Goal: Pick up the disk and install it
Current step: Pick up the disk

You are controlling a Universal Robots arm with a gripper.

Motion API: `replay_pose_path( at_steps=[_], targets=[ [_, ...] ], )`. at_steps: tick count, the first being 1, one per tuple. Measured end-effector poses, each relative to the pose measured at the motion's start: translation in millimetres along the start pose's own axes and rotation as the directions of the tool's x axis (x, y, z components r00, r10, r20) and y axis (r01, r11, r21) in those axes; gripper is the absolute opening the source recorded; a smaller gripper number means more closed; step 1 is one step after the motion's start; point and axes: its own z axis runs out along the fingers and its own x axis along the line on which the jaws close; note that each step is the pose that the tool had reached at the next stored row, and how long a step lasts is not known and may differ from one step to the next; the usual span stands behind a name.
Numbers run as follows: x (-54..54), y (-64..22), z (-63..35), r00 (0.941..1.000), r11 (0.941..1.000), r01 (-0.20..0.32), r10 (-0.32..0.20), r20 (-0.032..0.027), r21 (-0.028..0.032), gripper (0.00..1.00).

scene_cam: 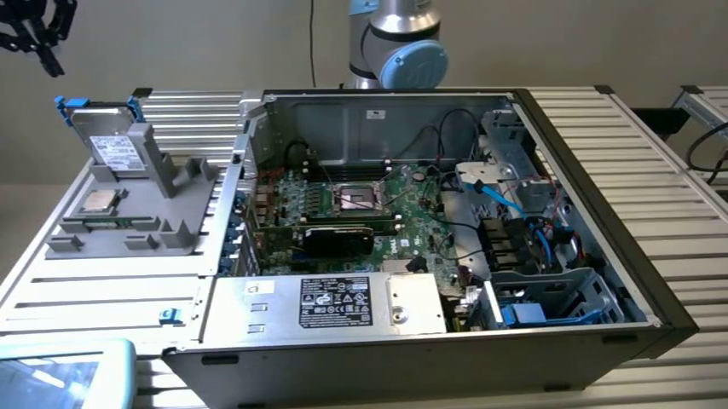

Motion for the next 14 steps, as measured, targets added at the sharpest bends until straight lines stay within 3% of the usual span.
replay_pose_path(
  at_steps=[4,7,11,14],
  targets=[
    [0.0,0.0,0.3,0.9979,0.9979,0.064,-0.064,0.0000,0.0043,0.11],
    [0.0,0.1,0.6,0.9928,0.9928,0.120,-0.120,-0.0027,0.0052,0.11],
    [0.0,0.0,0.8,0.9816,0.9816,0.191,-0.191,-0.0069,0.0057,0.11],
    [0.0,0.0,1.1,0.9696,0.9696,0.245,-0.245,-0.0101,0.0058,0.11]
  ],
)
